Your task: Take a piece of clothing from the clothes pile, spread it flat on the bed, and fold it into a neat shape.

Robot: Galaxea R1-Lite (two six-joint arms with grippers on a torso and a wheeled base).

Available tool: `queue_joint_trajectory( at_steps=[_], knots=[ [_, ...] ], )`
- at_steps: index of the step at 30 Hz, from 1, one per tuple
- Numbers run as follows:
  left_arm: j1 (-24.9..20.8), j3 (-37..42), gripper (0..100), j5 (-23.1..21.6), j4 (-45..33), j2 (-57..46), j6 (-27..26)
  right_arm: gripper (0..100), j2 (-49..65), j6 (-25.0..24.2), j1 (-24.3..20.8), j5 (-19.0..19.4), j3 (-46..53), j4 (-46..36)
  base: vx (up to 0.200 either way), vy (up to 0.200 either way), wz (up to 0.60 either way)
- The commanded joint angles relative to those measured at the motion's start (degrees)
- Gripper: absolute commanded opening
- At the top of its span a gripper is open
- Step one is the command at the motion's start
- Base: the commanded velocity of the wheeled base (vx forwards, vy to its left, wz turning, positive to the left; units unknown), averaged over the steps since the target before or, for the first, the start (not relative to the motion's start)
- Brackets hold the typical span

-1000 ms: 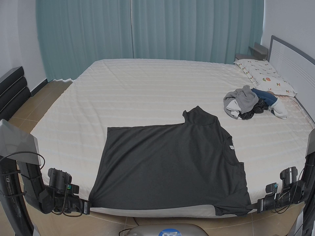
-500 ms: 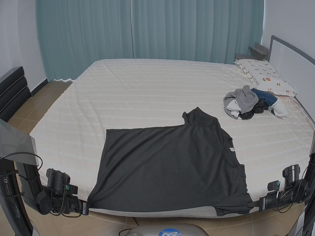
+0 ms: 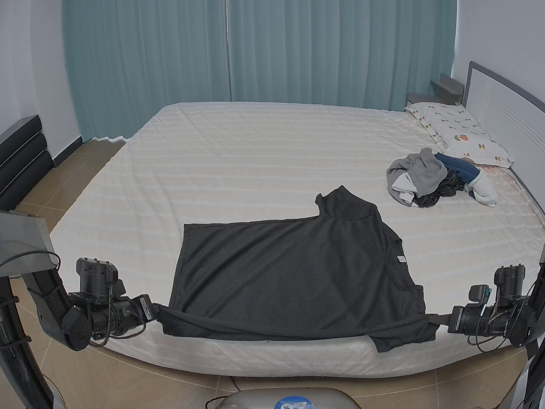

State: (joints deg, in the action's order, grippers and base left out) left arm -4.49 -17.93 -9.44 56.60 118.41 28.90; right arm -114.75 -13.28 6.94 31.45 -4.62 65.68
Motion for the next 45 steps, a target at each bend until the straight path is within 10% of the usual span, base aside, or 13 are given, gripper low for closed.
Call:
queue_joint_trajectory(
  at_steps=[1, 11, 30, 45],
  knots=[
    [-0.08, -5.27, 0, 0.38, 0.18, -1.42, 6.69, 0, -0.56, -7.12, -2.37, -0.34, -3.38, 7.53, 0.0, 0.0, 0.0],
    [0.0, -4.3, 0, 0.65, -0.53, -5.82, 6.43, 0, 0.58, -9.31, -3.86, -0.78, -2.5, 10.96, 0.0, 0.0, 0.0],
    [0.36, -0.96, 0, 4.43, -15.47, -10.57, -10.62, 0, 5.85, -7.47, -2.63, -0.69, 4.62, 7.27, 0.0, 0.0, 0.0],
    [-1.4, -13.8, 0, 4.69, -7.29, 3.32, 12.05, 0, -4.96, -8.43, -4.65, -3.77, -9.88, 7.71, 0.0, 0.0, 0.0]
  ],
)
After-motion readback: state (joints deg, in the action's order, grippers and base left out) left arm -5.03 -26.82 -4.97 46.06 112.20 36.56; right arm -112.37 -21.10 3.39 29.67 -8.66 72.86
